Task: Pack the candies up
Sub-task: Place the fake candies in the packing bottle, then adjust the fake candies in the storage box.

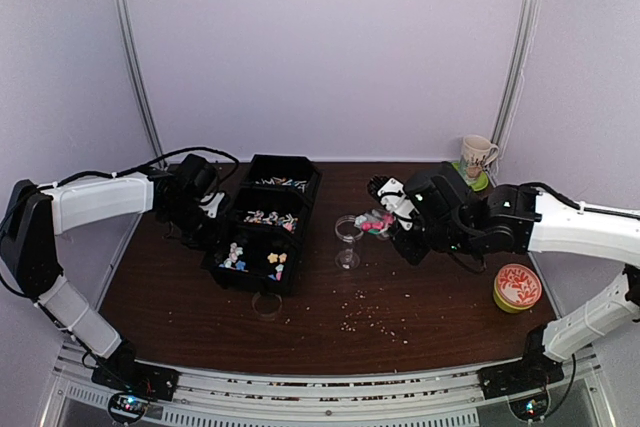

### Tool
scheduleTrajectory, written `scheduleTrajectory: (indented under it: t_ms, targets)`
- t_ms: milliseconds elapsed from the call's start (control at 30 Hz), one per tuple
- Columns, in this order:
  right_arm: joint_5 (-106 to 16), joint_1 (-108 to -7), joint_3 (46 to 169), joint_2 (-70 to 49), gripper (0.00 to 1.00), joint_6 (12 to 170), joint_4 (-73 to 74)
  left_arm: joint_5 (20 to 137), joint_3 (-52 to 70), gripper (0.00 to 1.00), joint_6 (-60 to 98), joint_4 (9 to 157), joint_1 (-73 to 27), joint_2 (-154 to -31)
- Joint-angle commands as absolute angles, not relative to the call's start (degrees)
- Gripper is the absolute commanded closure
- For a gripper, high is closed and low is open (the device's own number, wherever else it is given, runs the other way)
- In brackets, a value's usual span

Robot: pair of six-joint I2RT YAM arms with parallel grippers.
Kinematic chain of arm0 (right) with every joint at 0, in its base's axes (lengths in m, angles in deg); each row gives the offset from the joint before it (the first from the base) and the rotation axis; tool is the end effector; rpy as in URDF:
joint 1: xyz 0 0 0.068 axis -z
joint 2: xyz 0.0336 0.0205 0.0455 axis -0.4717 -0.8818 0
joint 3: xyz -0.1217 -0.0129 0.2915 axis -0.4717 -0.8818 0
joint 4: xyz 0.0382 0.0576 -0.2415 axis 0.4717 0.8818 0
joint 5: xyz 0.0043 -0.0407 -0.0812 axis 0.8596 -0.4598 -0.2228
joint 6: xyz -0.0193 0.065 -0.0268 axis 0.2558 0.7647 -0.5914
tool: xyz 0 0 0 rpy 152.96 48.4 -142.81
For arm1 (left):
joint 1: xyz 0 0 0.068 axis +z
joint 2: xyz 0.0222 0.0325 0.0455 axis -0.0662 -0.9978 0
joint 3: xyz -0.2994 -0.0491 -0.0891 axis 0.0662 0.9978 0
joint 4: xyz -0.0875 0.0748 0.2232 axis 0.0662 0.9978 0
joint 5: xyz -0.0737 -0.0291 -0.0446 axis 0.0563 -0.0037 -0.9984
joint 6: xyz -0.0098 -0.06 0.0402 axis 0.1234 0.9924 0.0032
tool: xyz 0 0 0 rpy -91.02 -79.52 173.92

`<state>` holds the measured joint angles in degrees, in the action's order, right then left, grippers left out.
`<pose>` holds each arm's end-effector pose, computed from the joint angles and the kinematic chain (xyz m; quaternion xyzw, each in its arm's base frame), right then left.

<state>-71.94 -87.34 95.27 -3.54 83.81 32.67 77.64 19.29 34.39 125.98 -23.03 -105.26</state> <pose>0.1568 0.2242 0.3336 -0.3926 0.8201 0.0561 0.4125 0.2631 -0.1437 0.2479 0.0129 0.9774 -0.1581 0.1397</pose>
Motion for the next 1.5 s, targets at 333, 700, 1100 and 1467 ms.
scheduleTrajectory:
  t_ms: [333, 700, 1100, 1467]
  targets:
    - [-73.15, -86.42, 103.76, -8.50, 1.00, 82.94, 40.92, 75.35, 16.62, 1.00, 34.33, 116.49, -22.80, -101.23]
    - [-72.27, -86.43, 107.44, -9.27, 1.00, 82.30, 44.98, 75.44, 16.61, 1.00, 34.34, 116.53, -22.83, -101.62]
    - [-64.15, -86.42, 103.10, -3.10, 1.00, 78.63, 33.56, 75.35, 16.59, 1.00, 34.32, 116.52, -22.73, -101.32]
    - [-58.16, -86.77, 101.25, -1.53, 1.00, 78.22, 25.62, 75.60, 16.44, 1.00, 34.13, 116.54, -22.68, -101.26]
